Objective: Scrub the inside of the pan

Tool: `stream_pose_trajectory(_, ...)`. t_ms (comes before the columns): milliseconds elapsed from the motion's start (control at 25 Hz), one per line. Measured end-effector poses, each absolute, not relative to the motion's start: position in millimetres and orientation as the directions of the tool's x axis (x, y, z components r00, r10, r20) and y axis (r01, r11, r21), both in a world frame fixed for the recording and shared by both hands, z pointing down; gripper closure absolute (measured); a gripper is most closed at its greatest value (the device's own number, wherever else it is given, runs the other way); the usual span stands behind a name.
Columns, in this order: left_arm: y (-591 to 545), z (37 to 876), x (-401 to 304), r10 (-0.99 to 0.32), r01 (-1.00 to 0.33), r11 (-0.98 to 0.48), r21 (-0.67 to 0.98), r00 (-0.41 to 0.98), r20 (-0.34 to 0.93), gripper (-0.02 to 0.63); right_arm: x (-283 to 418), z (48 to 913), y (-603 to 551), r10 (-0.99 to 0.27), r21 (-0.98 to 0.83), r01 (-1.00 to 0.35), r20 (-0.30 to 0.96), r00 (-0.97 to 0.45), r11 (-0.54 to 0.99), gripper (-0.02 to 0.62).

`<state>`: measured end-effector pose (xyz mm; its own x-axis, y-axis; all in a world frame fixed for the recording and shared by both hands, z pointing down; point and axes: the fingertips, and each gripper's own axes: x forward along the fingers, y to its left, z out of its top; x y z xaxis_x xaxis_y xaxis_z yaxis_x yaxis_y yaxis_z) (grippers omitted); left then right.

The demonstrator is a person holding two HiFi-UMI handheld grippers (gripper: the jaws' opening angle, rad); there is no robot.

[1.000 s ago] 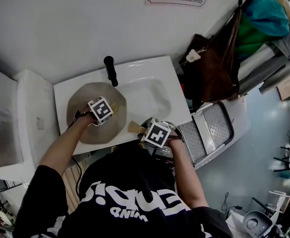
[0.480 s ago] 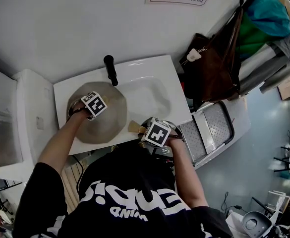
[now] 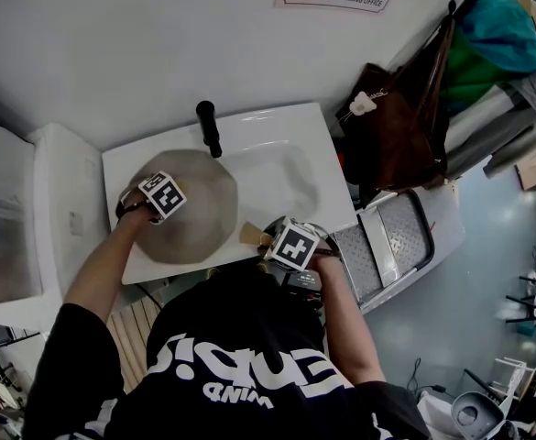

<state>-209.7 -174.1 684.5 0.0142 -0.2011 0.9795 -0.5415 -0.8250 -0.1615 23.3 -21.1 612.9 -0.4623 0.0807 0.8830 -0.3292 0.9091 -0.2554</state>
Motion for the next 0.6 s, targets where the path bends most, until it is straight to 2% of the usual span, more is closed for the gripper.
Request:
stream_pose_trajectory(280,-163.6,686.7,-221.1,-0.172,-0.518,-0.840,-0.161,-0.027,0.985,0.549,22.4,610.5,-22.7,0.082,-0.258,-0.327,0.881,-0.467,0.909,0.431)
stream_pose_trajectory(600,-143.7,685.6,-210.9,-0.104,-0.525,-0.847,-0.083,0.010,0.995,0.549,22.1,612.3,-24.0,0.070,-0.248,-0.329,0.881,-0.468,0.911,0.431)
